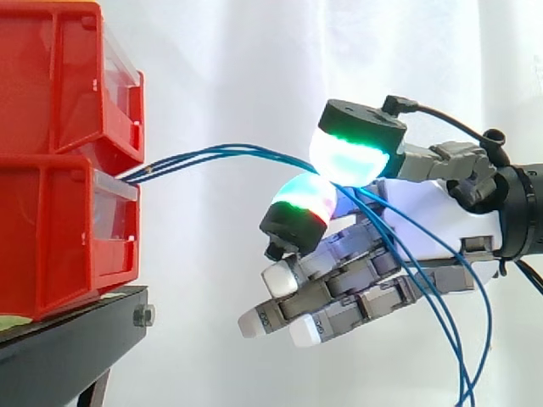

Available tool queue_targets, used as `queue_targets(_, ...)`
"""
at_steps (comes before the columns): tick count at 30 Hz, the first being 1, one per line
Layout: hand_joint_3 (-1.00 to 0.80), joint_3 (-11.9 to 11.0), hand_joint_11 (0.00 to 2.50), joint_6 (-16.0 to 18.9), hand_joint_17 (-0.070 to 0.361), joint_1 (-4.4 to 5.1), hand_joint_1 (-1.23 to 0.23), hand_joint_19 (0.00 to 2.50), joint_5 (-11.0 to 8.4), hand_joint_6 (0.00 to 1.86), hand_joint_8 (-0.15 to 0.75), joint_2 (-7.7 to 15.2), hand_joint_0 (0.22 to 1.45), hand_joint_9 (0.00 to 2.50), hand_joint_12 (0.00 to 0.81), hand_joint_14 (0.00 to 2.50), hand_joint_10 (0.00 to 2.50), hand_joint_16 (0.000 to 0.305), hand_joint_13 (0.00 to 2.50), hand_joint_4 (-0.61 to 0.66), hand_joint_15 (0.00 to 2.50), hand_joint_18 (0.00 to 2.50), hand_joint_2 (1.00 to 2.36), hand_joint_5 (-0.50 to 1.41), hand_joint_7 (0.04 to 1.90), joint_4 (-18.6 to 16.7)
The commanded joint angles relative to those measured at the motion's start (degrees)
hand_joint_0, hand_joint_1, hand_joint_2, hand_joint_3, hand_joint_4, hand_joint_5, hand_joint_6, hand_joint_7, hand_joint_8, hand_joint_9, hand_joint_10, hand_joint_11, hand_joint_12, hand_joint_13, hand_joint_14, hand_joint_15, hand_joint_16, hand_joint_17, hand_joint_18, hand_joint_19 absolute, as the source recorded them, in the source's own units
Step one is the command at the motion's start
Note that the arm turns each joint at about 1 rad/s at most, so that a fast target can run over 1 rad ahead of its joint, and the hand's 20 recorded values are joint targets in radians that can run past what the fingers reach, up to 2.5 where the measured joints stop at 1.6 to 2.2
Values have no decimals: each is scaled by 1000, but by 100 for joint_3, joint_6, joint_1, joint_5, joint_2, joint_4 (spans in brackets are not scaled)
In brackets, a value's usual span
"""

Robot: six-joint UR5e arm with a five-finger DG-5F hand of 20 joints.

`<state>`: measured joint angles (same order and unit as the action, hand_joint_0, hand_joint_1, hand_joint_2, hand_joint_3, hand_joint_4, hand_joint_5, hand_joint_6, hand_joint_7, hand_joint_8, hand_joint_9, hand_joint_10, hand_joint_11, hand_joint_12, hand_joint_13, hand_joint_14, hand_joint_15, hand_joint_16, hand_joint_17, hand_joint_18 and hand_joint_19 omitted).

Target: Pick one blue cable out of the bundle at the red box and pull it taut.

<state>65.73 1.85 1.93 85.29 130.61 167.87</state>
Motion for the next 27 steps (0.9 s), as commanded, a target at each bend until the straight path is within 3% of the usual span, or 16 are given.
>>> queue_targets(1, -327, -8, 470, 0, 130, 0, -914, 174, -4, 893, 297, 0, 696, 630, 379, 1, 9, 58, 161, 62, 0, 368, 1011, -163, 1060, 0)
queue_targets(13, -500, 1, 475, 0, 129, 9, -919, 165, -4, 895, 295, 0, 720, 632, 379, 0, 9, 57, 165, 105, 0, 381, 1000, -167, 1045, 0)
queue_targets(18, -500, 1, 458, 0, 133, 0, -779, 200, -4, 877, 316, 0, 548, 665, 388, 0, 9, 59, 176, 142, 0, 388, 1000, -152, 1086, 0)
queue_targets(25, -500, 1, 449, 0, 136, 9, -680, 214, -4, 868, 326, 0, 523, 696, 395, 0, 9, 60, 186, 143, 0, 394, 1000, -137, 1118, 0)
queue_targets(27, -432, 1, 458, 0, 130, 0, -686, 223, 5, 865, 321, 0, 576, 706, 383, 0, 9, 58, 186, 133, 0, 387, 1005, -135, 1150, 0)
